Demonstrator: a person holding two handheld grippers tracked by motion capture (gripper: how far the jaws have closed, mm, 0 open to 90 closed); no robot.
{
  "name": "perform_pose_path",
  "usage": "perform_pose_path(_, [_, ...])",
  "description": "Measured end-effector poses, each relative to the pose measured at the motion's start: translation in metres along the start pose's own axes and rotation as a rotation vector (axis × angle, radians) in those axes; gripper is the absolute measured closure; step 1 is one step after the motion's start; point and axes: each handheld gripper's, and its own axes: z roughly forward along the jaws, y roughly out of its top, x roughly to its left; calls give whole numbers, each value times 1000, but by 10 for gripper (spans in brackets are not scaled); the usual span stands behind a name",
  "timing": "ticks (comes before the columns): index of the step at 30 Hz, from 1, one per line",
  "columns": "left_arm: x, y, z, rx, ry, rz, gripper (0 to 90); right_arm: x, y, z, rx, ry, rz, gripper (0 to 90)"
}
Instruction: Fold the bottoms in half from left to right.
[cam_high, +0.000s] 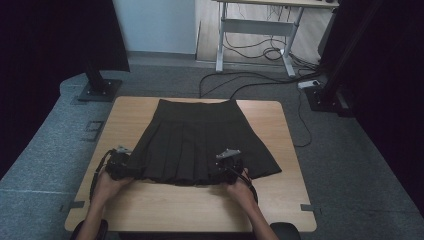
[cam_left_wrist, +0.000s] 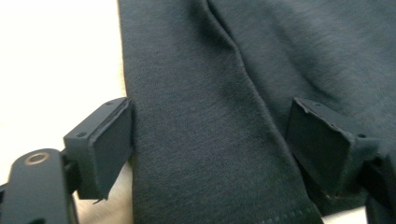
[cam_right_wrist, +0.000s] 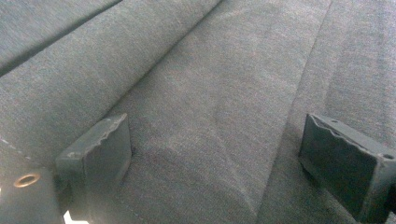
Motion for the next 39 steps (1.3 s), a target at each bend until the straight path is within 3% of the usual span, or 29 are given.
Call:
perform_pose_path(3, [1,9,-15,-76,-43,-32,147,-1,-8,-8,5,7,-10,95])
perform_pose_path(5, [-2,16,-20,-108,-36,-20,148,-2,-15,-14,6,12,-15,95])
perform_pose_path(8, [-6,24,-17,-114,-19,4,148,-3,-22,-20,8,17,-21,95])
perform_pose_path(15, [-1,47,16,-70,97,45,159,-8,-38,-33,10,28,-29,94])
perform_pose_path(18, [5,50,30,-31,150,46,182,-9,-41,-36,6,30,-33,94])
perform_pose_path(20, [7,48,38,10,165,54,191,-11,-42,-37,7,33,-36,94])
perform_pose_path(21, [6,46,42,25,157,65,191,-11,-42,-37,7,34,-35,94])
perform_pose_path(24, [4,38,41,-14,124,21,214,-12,-42,-37,7,37,-42,94])
perform_pose_path(28, [-3,30,37,-18,90,13,222,-15,-44,-39,11,37,-47,94])
perform_pose_path(39, [-46,8,25,-4,34,60,223,-28,-51,-45,13,35,-49,93])
